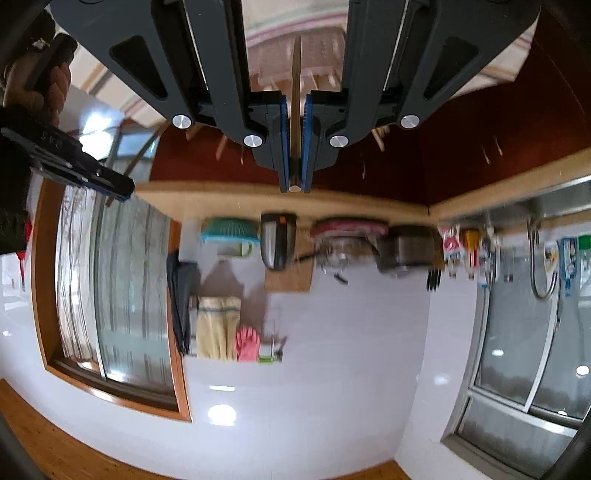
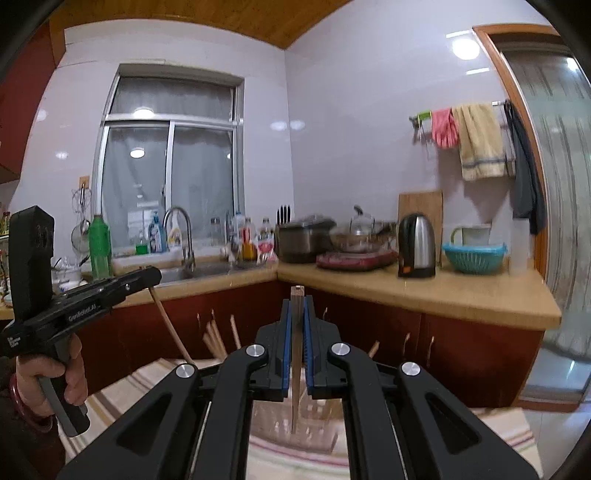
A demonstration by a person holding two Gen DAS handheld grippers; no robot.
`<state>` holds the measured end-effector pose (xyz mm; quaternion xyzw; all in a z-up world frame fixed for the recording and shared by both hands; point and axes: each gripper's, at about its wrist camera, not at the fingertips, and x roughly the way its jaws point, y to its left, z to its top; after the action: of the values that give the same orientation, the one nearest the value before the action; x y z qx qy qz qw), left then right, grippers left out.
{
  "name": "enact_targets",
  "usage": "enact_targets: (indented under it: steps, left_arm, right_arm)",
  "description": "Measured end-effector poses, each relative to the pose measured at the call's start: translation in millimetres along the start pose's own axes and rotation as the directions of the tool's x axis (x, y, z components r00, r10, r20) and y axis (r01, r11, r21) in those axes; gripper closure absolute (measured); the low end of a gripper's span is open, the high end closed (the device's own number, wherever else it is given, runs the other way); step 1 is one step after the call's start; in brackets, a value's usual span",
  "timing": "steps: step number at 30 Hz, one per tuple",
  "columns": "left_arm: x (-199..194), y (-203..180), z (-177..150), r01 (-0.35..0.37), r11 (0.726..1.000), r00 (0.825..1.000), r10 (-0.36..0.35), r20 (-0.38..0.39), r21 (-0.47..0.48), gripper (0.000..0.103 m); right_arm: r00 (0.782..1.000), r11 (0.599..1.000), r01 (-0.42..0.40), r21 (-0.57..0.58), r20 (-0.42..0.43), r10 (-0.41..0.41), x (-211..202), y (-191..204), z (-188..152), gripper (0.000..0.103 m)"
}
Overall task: Organize utensils
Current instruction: 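Lift both chopsticks and carry them over the beige basket, then lower both chopsticks into the basket and open both grippers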
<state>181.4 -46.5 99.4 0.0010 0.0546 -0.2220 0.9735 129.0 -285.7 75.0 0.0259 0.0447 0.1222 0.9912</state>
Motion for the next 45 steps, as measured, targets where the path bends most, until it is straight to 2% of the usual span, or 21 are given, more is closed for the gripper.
enact_targets:
  steps: [4,9,18,29,32,35,39,43,45]
  left_arm:
    - [14.3,4.3,23.3,-0.021,1.0,0.998,0.021,0.061,0.007,0.097]
    - [43.1,8.8,23.5,-0.057,0.998,0.996,0.056,0.066,0.013,0.097]
    - [94.6,28.2,-24.9,-0.071,0.996,0.997,0.07,-0.035,-0.048,0.097]
    - [124.3,41.9,-74.2,-0.081,0.994,0.985,0.067,-0.156,-0.08,0.096]
    - [124.6,43.3,-79.3,-0.092,0.993,0.984,0.079,-0.161,-0.078,0.095]
    - [123.1,42.4,-79.5,-0.094,0.993,0.983,0.081,-0.162,-0.073,0.082]
    - [121.6,39.9,-78.0,-0.094,0.993,0.983,0.081,-0.165,-0.072,0.058]
    - [115.2,36.7,-73.5,-0.096,0.992,0.984,0.083,-0.156,-0.082,0.036]
    - [108.2,34.0,-69.8,-0.094,0.992,0.986,0.081,-0.146,-0.085,0.03]
  right_arm:
    - [1.0,1.0,0.006,0.002,0.024,-0.006,18.1,-7.4,12.0,0.097]
    - [1.0,1.0,0.021,0.009,0.0,-0.021,50.2,-14.8,9.9,0.097]
    - [0.992,0.997,0.051,0.059,-0.12,-0.044,103.6,-29.7,-32.6,0.097]
    - [0.978,0.996,0.065,0.066,-0.204,-0.05,126.9,-30.8,-65.8,0.097]
    - [0.975,0.995,0.07,0.07,-0.216,-0.053,126.9,-31.3,-69.0,0.097]
    - [0.972,0.995,0.075,0.065,-0.227,-0.059,126.3,-29.8,-71.0,0.097]
    - [0.973,0.995,0.086,0.045,-0.219,-0.074,125.0,-27.8,-67.4,0.092]
    - [0.976,0.995,0.096,0.037,-0.198,-0.087,116.0,-27.1,-61.1,0.067]
    - [0.979,0.994,0.105,0.035,-0.181,-0.097,109.1,-27.0,-56.6,0.06]
